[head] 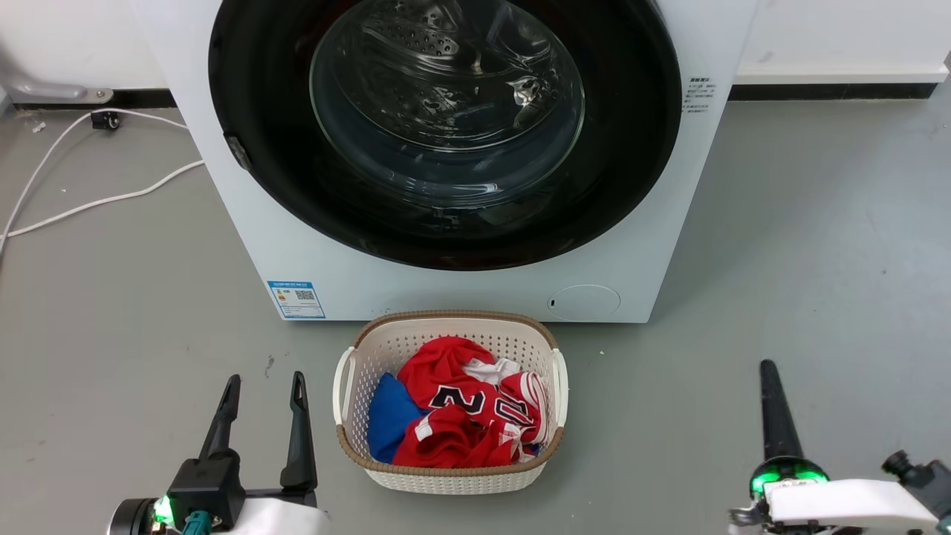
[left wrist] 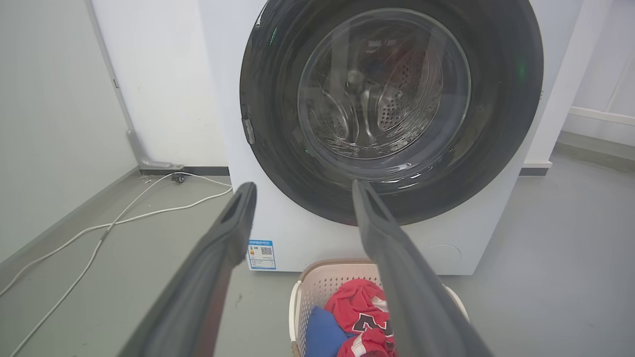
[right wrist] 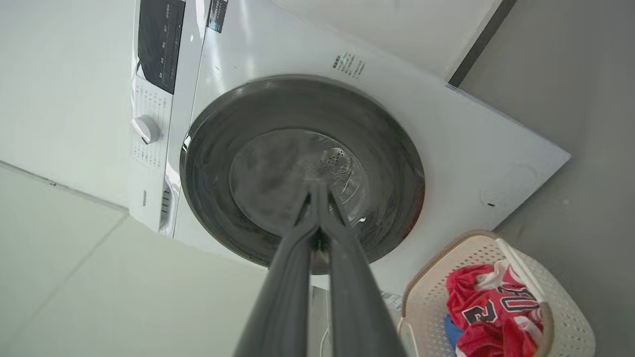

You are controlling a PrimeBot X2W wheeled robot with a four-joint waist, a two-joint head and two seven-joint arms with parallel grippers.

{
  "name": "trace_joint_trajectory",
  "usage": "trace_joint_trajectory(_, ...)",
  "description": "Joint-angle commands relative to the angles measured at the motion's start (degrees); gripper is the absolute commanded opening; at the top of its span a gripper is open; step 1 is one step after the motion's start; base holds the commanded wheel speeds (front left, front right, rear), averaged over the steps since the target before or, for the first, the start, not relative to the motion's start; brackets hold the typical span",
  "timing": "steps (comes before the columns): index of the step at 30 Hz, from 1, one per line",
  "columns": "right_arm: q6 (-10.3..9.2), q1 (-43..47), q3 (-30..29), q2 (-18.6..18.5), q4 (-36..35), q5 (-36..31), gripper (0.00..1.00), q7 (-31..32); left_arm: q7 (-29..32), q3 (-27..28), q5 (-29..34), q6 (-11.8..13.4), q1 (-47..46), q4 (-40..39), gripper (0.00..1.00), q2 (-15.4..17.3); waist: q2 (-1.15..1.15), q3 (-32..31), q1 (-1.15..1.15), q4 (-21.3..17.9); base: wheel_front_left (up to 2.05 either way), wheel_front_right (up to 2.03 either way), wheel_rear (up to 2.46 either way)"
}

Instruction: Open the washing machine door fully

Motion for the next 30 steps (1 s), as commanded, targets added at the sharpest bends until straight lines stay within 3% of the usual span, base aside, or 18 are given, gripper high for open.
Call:
trace_joint_trajectory(1, 0.00, -0.71, 1.09, 0.05, -0.10, 2.45, 0.00, -0.12, -0.16, -0.01, -0.22, 0.05, 0.40, 0.12, 1.00, -0.07, 0.00, 0.00, 0.00, 0.00, 0.00, 0.00, 0.00)
trace_joint_trajectory(8, 0.00, -0.65, 4.97, -0.25, -1.95, 17.30, 0.00, 0.68, -0.16, -0.02, -0.31, 0.25, 0.02, 0.40, 1.00, -0.07, 0.00, 0.07, 0.00, 0.17, 0.00, 0.00, 0.00)
trace_joint_trajectory(16, 0.00, 0.98, -0.07, -0.24, -3.18, 30.39, 0.00, 7.85, -0.16, 0.15, -0.35, 0.48, 0.29, 0.38, 1.00, -0.07, 0.00, 0.06, 0.00, 0.06, 0.00, 0.00, 0.00)
trace_joint_trajectory(24, 0.00, 1.53, -4.47, 0.03, -3.72, 33.09, 0.00, 14.75, -0.16, 0.17, -0.22, 0.40, 0.46, 0.27, 1.00, -0.07, 0.00, 0.15, 0.00, -0.17, 0.00, 0.00, 0.00)
trace_joint_trajectory(30, 0.00, 1.80, -3.91, 0.06, -3.38, 33.05, 0.00, 15.34, -0.16, 0.06, 0.01, 0.50, 0.25, 0.40, 1.00, -0.07, 0.00, 0.23, 0.00, -0.04, 0.00, 0.00, 0.00)
